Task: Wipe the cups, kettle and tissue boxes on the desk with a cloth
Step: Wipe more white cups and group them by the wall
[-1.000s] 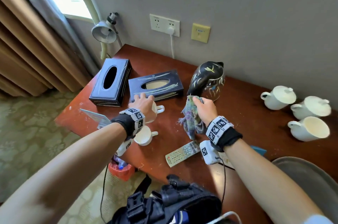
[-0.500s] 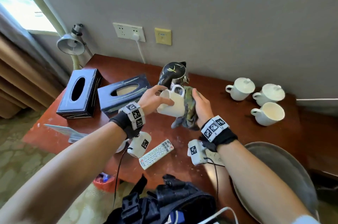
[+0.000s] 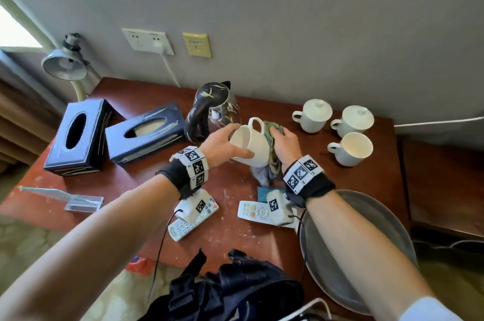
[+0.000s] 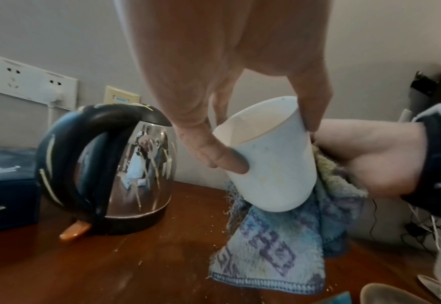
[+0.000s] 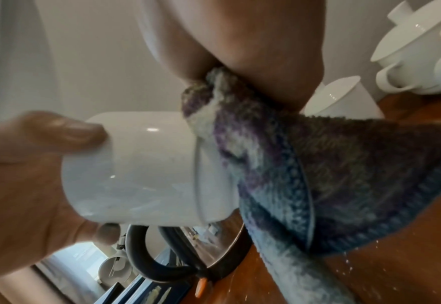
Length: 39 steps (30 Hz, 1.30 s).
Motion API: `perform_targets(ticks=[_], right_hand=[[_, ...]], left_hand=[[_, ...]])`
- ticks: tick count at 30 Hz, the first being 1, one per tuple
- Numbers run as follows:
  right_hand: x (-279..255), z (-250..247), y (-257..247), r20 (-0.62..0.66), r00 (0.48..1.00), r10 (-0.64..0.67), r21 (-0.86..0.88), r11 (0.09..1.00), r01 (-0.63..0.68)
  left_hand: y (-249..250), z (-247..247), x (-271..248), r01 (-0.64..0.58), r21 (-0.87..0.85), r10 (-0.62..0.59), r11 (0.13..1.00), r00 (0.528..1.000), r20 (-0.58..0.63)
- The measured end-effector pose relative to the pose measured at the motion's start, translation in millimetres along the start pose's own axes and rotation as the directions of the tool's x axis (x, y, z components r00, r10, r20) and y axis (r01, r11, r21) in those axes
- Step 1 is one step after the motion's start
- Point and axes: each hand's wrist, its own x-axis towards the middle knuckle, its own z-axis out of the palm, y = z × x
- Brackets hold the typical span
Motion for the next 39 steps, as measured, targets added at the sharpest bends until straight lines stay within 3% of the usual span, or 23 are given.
perform_targets(ticks=[5, 11, 13, 15, 17, 21, 24, 28, 30, 32, 34, 36, 39], right_hand=[[-18, -3, -4, -0.058, 0.967, -0.250, -0.171, 0.956, 0.237], [-31, 0, -4, 0.103, 0.863, -0.495, -0.177, 0.844, 0.506], [-20, 2, -2, 0.032, 0.899, -0.437, -0.162, 0.885, 0.436], [-6, 2, -4, -0.108, 0.964, -0.245, -0.057, 0.969, 0.240], [4, 4, -9, -0.170, 0.978, -0.119, 0.029, 0.992, 0.126], [2, 7, -23, -0.178, 0.959, -0.221, -0.040, 0.975, 0.217], [-3, 9, -30, -0.079, 0.935, -0.346, -0.156, 0.931, 0.331], [-8, 12, -34, 0.061, 0.842, -0.536, -0.266, 0.804, 0.532], [-4, 11, -32, 0.013, 0.866, -0.500, -0.283, 0.829, 0.483], [3, 6, -29, -0.139, 0.928, -0.346, -0.299, 0.908, 0.294], [8, -1, -29, -0.233, 0.954, -0.191, -0.237, 0.962, 0.135], [6, -3, -32, -0.243, 0.956, -0.166, -0.194, 0.974, 0.120], [1, 2, -37, -0.186, 0.941, -0.282, -0.235, 0.943, 0.236]], left_hand=[[13, 7, 13, 0.023, -0.052, -0.025, 0.998, 0.999, -0.039], [16, 1, 23, 0.001, -0.099, -0.008, 0.995, 0.998, -0.065], [19, 1, 25, -0.069, -0.037, 0.065, 0.997, 0.993, -0.101], [23, 0, 26, -0.145, 0.104, 0.158, 0.984, 0.979, -0.131], [25, -1, 29, -0.188, 0.154, 0.210, 0.970, 0.968, -0.140], [29, -11, 38, -0.155, 0.107, 0.169, 0.982, 0.977, -0.133], [31, -19, 44, -0.122, 0.038, 0.126, 0.992, 0.985, -0.119], [29, -22, 42, -0.142, -0.009, 0.139, 0.990, 0.980, -0.139], [29, -21, 40, -0.176, 0.015, 0.176, 0.984, 0.969, -0.171], [32, -19, 37, -0.211, 0.050, 0.217, 0.976, 0.959, -0.184], [35, -18, 35, -0.251, 0.075, 0.260, 0.965, 0.947, -0.187], [37, -18, 35, -0.273, 0.113, 0.290, 0.955, 0.940, -0.181], [39, -18, 36, -0.270, 0.173, 0.298, 0.947, 0.941, -0.161]])
